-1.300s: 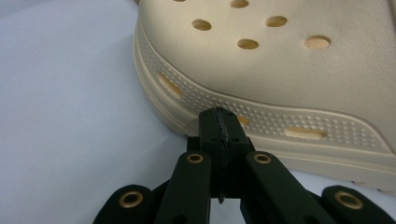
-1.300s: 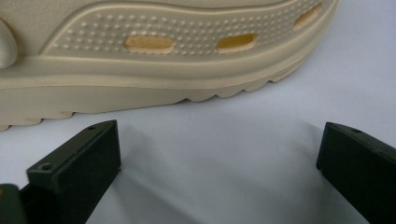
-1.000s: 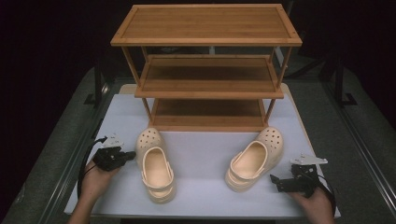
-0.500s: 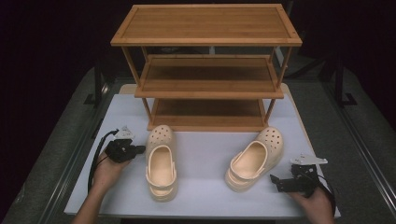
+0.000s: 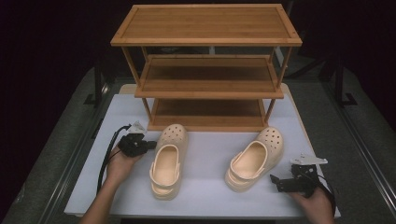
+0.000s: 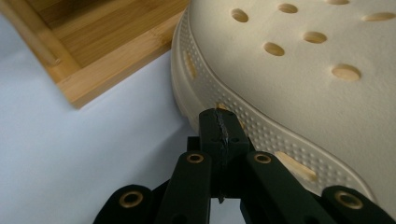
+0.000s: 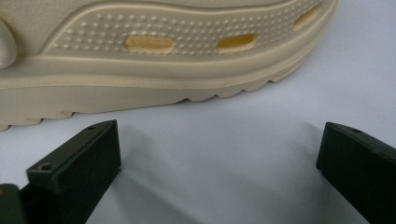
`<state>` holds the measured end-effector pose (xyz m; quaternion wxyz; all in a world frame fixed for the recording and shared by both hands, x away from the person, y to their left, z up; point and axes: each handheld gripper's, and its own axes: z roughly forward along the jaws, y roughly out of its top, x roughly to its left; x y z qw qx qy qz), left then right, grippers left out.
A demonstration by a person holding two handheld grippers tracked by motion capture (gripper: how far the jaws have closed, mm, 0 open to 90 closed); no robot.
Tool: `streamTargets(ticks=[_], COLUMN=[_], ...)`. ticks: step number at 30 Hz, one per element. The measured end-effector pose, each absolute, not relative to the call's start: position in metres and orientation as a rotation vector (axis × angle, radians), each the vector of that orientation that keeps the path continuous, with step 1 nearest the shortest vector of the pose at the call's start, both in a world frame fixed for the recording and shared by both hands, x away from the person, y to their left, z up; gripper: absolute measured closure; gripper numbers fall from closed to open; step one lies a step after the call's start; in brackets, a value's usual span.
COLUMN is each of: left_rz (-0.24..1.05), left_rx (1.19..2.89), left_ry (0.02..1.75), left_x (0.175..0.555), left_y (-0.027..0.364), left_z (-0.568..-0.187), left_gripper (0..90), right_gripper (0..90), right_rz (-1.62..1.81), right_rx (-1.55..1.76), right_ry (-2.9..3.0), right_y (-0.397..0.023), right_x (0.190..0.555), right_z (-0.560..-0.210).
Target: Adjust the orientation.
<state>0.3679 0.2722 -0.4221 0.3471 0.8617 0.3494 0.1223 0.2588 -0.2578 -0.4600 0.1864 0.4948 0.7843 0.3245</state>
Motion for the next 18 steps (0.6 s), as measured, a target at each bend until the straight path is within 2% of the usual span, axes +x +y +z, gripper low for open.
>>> streamTargets(ticks=[18], left_rz=[0.313], left_rx=[2.271], left_ry=[0.822], left_x=[0.379], left_y=[0.229], left_z=[-0.422], left_gripper=[90.0], right_gripper=[0.0], right_rz=[0.915], right_rx=[1.392], right_ry=[2.208], right_y=[-0.258], right_x=[0.259], right_z=[-0.46])
